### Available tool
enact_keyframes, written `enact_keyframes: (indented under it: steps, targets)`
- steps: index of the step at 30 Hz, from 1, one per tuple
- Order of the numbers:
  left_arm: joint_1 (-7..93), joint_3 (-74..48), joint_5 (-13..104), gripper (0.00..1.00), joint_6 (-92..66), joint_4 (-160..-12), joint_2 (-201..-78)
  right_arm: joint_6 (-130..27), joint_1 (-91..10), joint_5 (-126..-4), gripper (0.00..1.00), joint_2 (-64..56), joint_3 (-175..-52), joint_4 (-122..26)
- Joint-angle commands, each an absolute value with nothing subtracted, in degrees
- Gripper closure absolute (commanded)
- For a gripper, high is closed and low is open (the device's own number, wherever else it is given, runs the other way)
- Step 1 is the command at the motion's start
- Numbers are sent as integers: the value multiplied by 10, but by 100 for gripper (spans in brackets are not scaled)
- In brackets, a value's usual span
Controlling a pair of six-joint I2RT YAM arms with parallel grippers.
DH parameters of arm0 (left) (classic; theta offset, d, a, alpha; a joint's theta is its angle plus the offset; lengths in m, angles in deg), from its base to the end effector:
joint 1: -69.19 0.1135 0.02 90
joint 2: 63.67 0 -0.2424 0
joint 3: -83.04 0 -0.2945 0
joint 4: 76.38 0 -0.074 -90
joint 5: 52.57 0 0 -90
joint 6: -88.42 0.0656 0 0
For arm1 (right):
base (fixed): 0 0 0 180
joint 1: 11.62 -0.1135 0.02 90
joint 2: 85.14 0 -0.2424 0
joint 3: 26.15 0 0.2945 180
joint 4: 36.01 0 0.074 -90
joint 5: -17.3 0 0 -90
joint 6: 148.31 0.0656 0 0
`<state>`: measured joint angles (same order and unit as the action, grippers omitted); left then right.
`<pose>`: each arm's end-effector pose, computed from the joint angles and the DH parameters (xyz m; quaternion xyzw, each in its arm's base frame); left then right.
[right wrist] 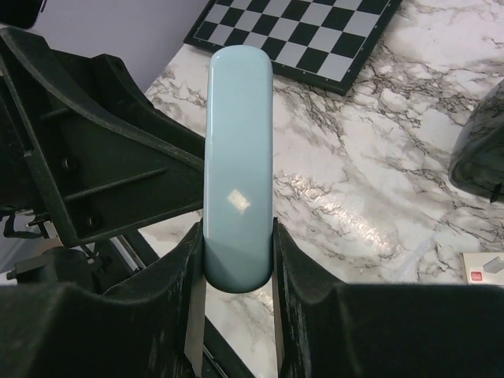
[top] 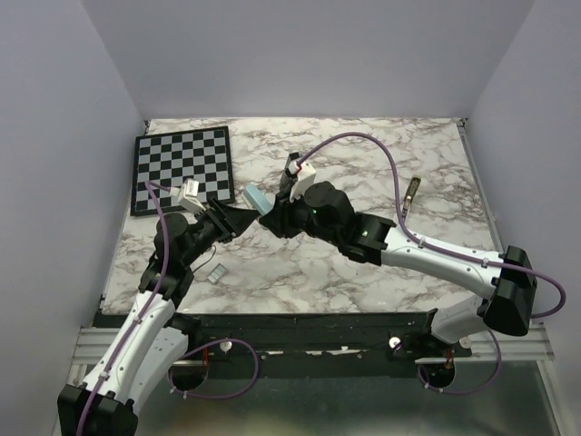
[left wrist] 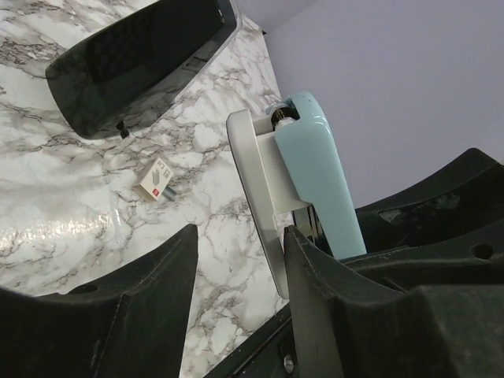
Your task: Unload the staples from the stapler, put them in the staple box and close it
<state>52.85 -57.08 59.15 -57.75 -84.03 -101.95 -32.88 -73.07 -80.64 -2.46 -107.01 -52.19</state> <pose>0.2410 -0.0960 0.2577 -0.1302 0.7294 -0.5014 0.4468 0.2066 0.3608 0.3016 -0.2108 0.7801 0.3625 0.4643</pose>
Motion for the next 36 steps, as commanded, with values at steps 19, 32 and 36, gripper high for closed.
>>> enact_keyframes:
  steps: [19,32,36]
  targets:
    - [520,-625,684,100,-622,-674,-1061,-322,-753,-800,99,-25,-1068,-476]
    - [506,-522,556,100,-289,-900,-1092,-406,-695,-807,99,-123,-1067,-582]
    - [494,-486,540,100,-240,-931,-1111,-435,-655,-769,99,-152,-1073,-609]
